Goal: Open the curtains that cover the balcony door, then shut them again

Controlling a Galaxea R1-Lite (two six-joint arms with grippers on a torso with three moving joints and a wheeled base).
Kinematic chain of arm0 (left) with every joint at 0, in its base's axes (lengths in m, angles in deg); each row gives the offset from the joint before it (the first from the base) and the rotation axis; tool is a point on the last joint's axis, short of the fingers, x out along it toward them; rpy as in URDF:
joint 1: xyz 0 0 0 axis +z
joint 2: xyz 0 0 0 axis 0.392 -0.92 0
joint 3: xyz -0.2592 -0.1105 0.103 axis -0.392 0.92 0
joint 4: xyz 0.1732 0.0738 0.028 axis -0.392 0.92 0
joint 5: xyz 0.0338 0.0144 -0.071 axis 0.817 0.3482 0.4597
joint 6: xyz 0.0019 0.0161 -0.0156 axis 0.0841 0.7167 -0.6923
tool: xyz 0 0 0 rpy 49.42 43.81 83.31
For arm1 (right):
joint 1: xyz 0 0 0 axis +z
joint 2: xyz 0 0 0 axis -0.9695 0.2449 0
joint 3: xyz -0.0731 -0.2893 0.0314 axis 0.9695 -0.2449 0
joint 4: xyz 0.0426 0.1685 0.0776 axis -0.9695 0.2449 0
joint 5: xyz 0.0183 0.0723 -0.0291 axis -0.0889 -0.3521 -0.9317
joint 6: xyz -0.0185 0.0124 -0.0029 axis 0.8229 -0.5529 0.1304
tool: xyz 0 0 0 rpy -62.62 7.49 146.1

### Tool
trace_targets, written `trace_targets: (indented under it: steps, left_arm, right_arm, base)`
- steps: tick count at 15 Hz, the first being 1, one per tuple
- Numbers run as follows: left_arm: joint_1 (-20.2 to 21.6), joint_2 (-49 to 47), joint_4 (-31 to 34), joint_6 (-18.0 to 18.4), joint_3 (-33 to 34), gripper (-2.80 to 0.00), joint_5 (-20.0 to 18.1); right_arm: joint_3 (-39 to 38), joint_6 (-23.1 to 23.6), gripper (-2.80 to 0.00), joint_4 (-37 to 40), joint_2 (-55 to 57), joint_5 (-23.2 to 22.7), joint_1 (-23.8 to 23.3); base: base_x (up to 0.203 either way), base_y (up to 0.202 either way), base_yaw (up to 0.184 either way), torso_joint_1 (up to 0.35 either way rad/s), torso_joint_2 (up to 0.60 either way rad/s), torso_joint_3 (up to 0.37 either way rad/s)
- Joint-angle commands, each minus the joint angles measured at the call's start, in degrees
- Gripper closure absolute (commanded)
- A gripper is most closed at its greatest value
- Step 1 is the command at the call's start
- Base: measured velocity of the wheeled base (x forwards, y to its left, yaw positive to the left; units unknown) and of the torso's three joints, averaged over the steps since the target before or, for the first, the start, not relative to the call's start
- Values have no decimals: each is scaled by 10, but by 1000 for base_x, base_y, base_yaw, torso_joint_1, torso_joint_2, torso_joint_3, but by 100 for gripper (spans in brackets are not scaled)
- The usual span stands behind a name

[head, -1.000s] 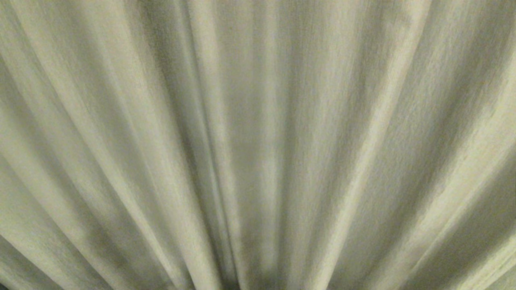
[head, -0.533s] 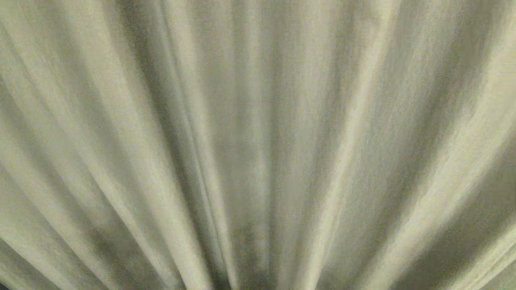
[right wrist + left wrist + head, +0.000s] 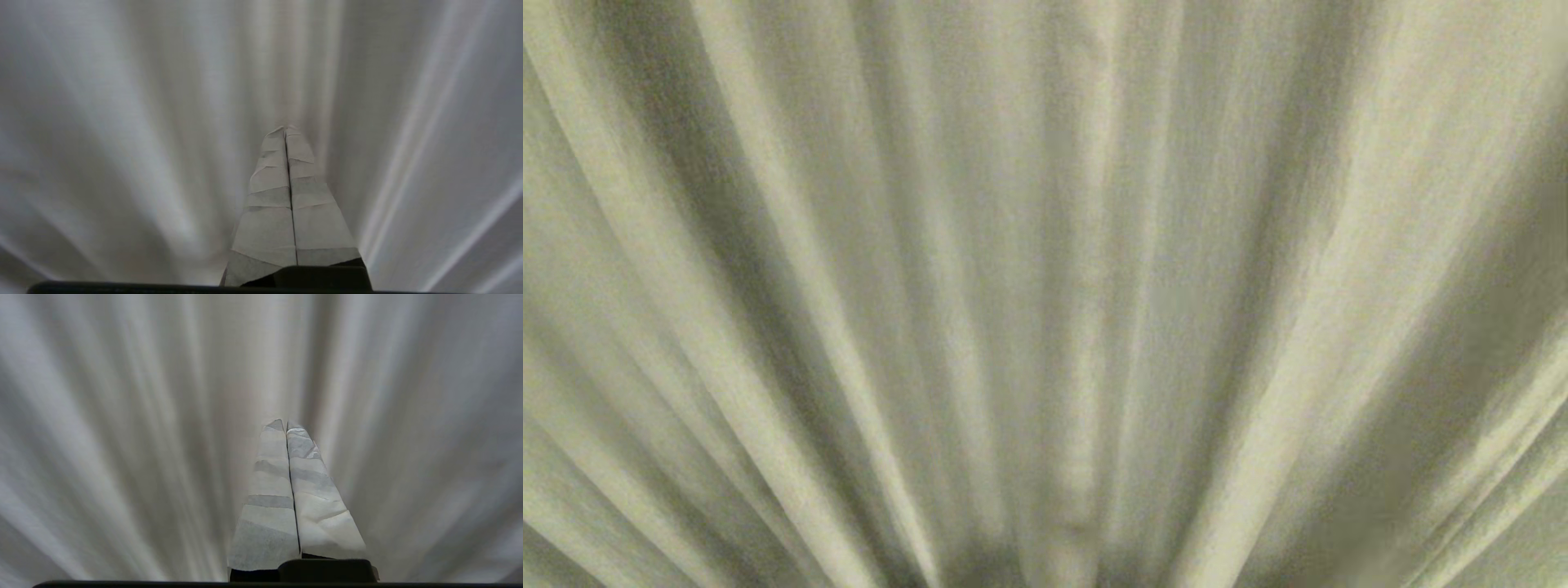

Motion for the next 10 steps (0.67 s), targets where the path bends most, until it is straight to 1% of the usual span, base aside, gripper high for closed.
trace_targets:
  steps: [1,10]
  left_arm:
    - [0,1,0,1,0,0,0]
    - [0,1,1,1,0,0,-1]
  right_arm:
    - [0,0,0,0,0,0,0]
    - [0,-13,0,-1,0,5,0]
  base:
    - [0,-188,1,6,2,2]
    - [0,-193,0,1,3,3]
